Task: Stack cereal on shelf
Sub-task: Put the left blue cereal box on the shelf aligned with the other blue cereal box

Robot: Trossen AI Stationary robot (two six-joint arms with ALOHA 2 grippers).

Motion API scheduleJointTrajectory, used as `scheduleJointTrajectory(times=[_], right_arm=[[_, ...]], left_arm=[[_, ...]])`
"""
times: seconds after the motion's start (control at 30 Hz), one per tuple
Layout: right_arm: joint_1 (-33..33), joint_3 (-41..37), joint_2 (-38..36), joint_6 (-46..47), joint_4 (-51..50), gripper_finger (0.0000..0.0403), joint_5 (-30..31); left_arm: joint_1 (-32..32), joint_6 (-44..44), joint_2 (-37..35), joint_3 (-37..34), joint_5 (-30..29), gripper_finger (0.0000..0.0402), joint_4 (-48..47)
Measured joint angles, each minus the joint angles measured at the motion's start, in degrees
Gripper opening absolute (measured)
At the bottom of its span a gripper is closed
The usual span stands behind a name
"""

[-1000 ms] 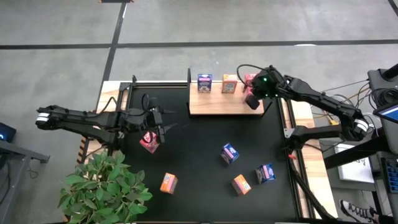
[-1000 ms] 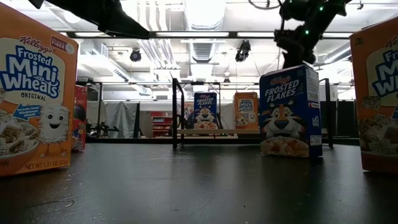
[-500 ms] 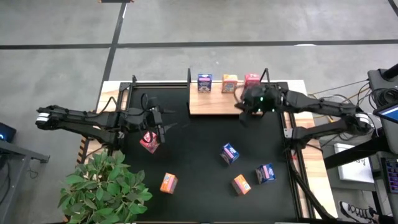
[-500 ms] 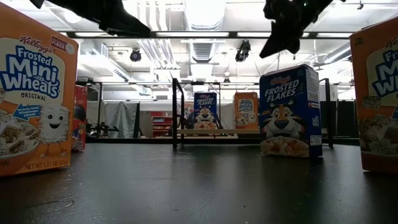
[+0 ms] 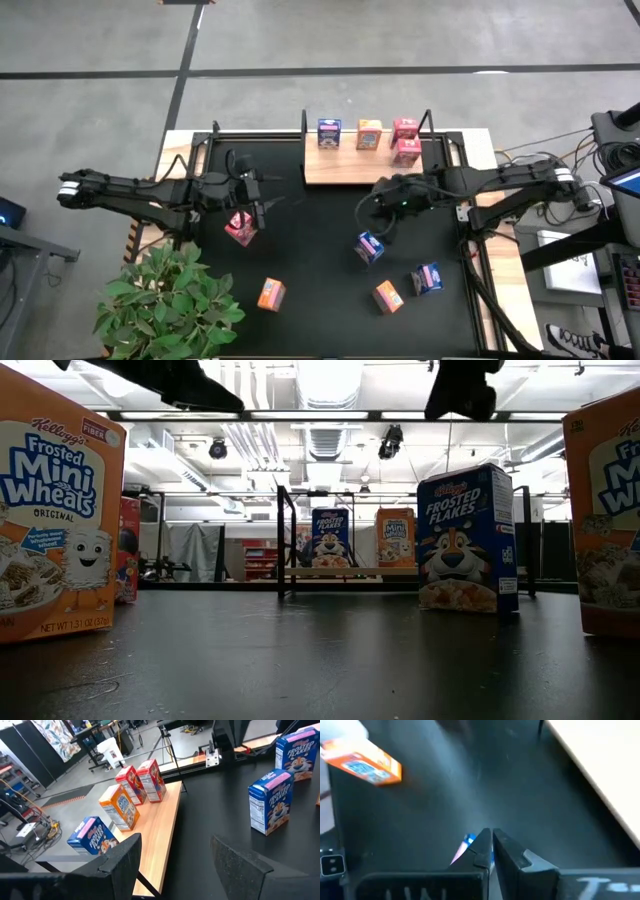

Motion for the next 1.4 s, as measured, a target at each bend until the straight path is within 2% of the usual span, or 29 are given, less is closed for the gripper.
scheduleJointTrajectory(times=[0.3,0.57,0.73,1.0,1.13,1.27,1.4], right_arm=[[2.25,13.96,14.59,13.45,-26.96,0.0009,-0.04],[5.02,17.58,20.33,21.35,-28.44,0.0017,-3.64],[6.15,18.24,21.23,23.18,-27.43,0.0074,-3.62],[6.55,18.24,21.87,24.08,-23.85,0.0221,-2.02],[6.59,18.12,23.57,24.08,-23.73,0.0277,-1.98],[6.92,18.04,25.68,23.6,-23.43,0.0306,-2.01],[6.93,18.0,27.41,22.66,-23.35,0.0304,-2.02]], left_arm=[[0.01,4.74,0.0,0.06,-0.01,0.0219,-0.14],[0.01,7.48,0.0,0.08,-0.02,0.0219,-0.05],[-0.01,7.77,0.0,0.08,-0.02,0.0219,-0.07],[-0.01,7.82,0.0,0.1,-0.02,0.0219,-0.13],[0.02,7.82,0.0,0.1,-0.02,0.0219,-0.16],[0.0,7.82,0.0,0.1,-0.02,0.0219,-0.21],[0.01,7.82,0.0,0.1,-0.02,0.0219,-0.18]])
